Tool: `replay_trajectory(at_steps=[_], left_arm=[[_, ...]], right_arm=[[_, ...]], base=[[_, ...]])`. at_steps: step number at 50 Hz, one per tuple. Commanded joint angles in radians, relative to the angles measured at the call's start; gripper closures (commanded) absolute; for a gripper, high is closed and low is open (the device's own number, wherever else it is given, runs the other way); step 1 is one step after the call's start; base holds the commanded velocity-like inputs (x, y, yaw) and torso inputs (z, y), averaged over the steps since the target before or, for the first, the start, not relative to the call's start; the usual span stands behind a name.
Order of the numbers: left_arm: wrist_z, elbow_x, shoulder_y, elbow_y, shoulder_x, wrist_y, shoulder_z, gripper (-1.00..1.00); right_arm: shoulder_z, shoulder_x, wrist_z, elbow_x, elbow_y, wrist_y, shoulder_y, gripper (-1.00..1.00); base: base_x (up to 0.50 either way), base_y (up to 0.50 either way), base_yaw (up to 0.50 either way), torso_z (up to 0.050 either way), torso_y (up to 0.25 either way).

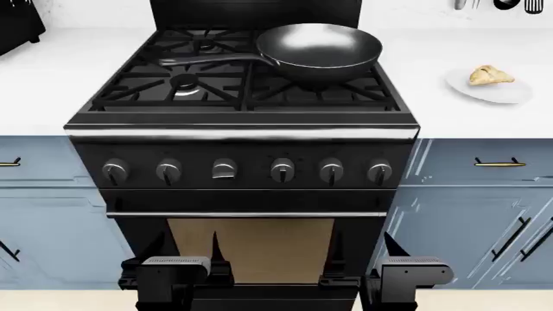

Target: Pick the croissant and place it on the pan. Then turn on the stove to warm the croissant.

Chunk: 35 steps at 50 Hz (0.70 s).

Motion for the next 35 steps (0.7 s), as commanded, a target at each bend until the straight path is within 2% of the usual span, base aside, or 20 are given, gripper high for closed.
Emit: replay_trajectory(at_steps=[1,15,35], left_arm=[[-0.007,-0.008,0.008,-0.012,-0.020,0.013,0.027,-1.00],[-0.008,-0.089,0.021,-0.017,-0.053,-0.055,0.058,-1.00],[-0.038,-0.129,0.015,-0.027,-0.077,-0.062,0.081,-1.00]], right_arm=[[-0.032,0.016,0.010,0.009,0.021,-0.015,0.005,-1.00],[-0.092,0.059,0.023,0.038,0.039,-0.056,-0.002,-1.00],[-0.109,0.088,0.016,0.115,0.024,-0.062,-0.011,-1.00]], base=[[0.00,0.00,0.00,0.000,0.000],[0.00,0.00,0.00,0.049,0.017],[0.00,0.00,0.00,0.050,0.017]])
